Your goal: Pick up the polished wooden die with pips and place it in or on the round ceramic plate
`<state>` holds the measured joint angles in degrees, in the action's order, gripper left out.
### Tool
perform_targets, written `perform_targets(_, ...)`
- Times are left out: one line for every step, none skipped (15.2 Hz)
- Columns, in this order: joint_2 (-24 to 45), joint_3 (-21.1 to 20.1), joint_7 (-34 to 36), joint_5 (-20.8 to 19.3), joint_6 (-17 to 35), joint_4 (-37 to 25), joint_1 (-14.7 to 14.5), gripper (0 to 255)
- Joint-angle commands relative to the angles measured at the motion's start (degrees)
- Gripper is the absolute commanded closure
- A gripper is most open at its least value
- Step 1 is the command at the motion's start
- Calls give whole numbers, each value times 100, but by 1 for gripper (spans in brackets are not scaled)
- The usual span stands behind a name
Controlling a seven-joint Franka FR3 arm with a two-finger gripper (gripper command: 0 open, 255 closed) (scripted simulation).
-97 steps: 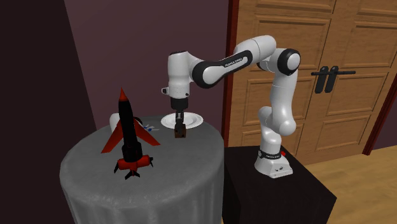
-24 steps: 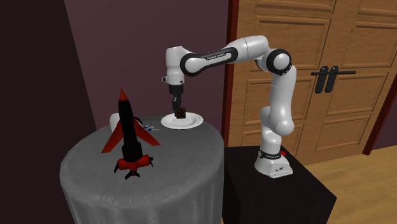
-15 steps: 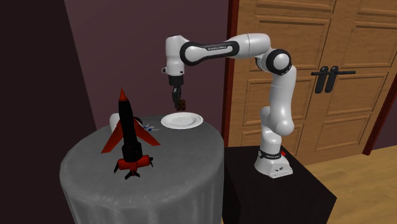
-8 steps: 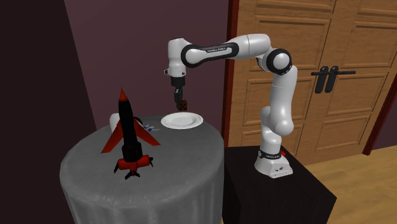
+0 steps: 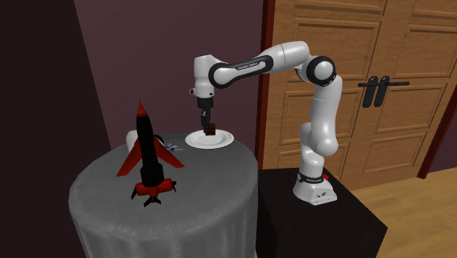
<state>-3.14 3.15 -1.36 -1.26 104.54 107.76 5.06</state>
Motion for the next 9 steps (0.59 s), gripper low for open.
perform_targets(-4,-5,14,-1,162,162,-5,255)
perform_targets(6,-5,15,-1,259,250,-5,255)
perform_targets(5,-5,15,-1,259,251,-5,255)
perform_targets(6,-5,15,-1,259,250,-5,255)
perform_targets(6,-5,15,-1,259,250,-5,255)
perform_targets(6,-5,15,-1,259,250,-5,255)
perform_targets(6,-5,15,-1,259,250,-5,255)
perform_targets(6,-5,15,-1,259,250,-5,255)
perform_targets(6,-5,15,-1,259,250,-5,255)
